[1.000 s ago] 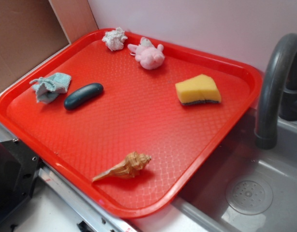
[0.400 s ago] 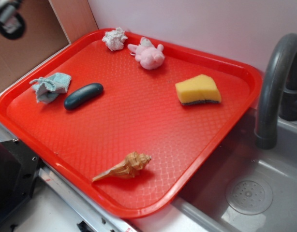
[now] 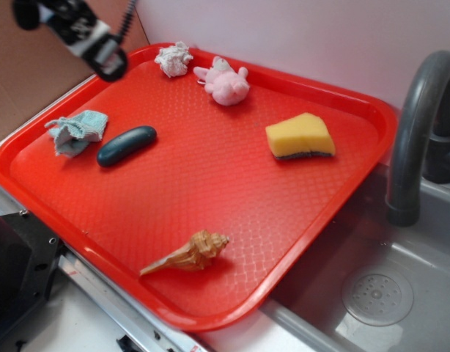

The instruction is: Grab the green sponge.

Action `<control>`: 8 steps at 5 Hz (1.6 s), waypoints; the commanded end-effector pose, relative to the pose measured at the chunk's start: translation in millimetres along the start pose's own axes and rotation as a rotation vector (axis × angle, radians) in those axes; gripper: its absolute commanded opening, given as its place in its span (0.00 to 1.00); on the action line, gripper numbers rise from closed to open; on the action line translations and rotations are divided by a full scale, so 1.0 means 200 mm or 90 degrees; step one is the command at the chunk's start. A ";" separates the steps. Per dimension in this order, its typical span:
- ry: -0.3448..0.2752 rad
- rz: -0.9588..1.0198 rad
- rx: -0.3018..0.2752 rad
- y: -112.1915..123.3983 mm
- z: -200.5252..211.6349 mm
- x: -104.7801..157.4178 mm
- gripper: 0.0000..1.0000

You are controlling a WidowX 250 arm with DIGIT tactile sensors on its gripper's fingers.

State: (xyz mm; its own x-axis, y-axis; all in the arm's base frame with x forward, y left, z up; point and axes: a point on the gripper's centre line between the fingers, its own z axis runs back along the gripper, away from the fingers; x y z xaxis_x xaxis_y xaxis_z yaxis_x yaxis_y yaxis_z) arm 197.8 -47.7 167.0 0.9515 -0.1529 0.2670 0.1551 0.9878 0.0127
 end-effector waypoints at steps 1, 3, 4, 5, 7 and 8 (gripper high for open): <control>-0.026 -0.064 -0.016 -0.06 -0.25 0.29 1.00; 0.004 -0.219 -0.079 -0.24 -0.56 0.45 1.00; 0.016 -0.267 -0.108 -0.30 -0.63 0.45 1.00; 0.026 -0.279 -0.121 -0.33 -0.67 0.44 1.00; 0.052 -0.274 -0.089 -0.37 -0.77 0.43 0.00; 0.055 -0.277 -0.080 -0.39 -0.79 0.42 0.00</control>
State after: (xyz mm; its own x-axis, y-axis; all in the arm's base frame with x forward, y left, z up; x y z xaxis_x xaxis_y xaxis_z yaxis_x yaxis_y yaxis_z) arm 302.1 -129.0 22.4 0.8141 -0.5666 0.1270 0.5738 0.8186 -0.0259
